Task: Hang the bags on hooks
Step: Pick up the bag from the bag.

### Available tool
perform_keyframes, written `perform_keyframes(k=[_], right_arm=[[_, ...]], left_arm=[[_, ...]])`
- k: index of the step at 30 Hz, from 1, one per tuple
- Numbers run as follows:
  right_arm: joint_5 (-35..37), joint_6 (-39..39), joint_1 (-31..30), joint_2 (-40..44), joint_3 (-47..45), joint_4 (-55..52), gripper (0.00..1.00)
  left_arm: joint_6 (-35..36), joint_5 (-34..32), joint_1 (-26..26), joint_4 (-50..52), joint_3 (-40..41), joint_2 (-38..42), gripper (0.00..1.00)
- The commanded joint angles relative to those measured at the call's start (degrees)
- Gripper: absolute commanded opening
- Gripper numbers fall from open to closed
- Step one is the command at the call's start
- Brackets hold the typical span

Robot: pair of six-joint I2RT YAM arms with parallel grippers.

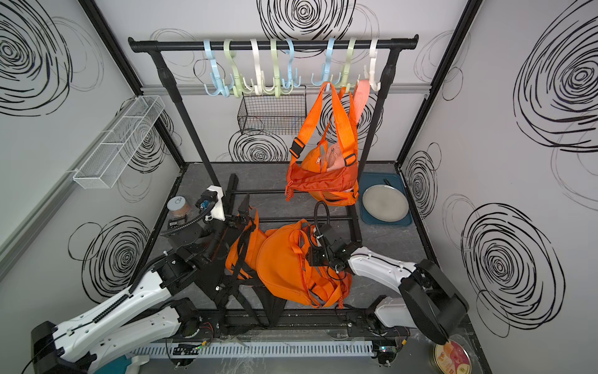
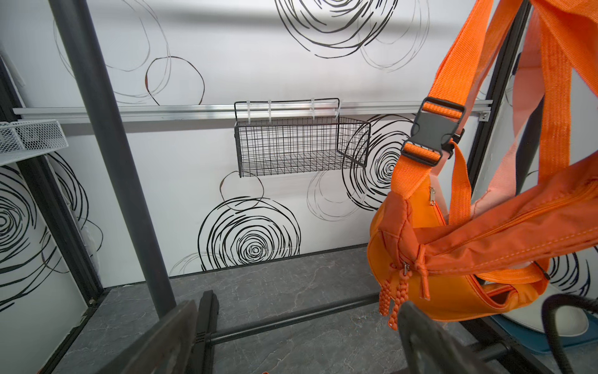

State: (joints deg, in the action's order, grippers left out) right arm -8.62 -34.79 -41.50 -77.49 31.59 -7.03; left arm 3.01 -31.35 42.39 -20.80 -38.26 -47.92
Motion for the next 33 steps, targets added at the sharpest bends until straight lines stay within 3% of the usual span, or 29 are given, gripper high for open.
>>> perform_keyframes(k=[1,6,12,19,25,33], right_arm=[[-0.8,-2.4,0.1,-1.9,0.5,4.1,0.45],[0.5,-2.5,0.1,-1.1,0.3,4.2,0.24],[2.5,-1.1,-0.1,1.8,2.2,0.6,0.12],[5.3,1.6,-1.4,4.7,4.7,-4.5,0.1],[2.3,2.1,-1.3,4.8,5.5,-4.1,0.0],[1.9,16.6,-2.1,15.5,19.0,-9.6,0.0]], left_arm=[[1.3,-0.9,0.2,-3.2,0.4,0.3,0.99],[1.2,-1.0,0.3,-3.2,0.5,0.3,0.99],[1.2,-0.7,0.2,-3.1,0.3,-0.2,0.99],[1.3,-0.4,0.2,-2.9,0.2,-0.2,0.99],[1.3,-0.3,0.2,-2.7,0.2,-0.4,0.99],[1.2,6.5,0.2,-2.4,0.0,-0.7,0.99]])
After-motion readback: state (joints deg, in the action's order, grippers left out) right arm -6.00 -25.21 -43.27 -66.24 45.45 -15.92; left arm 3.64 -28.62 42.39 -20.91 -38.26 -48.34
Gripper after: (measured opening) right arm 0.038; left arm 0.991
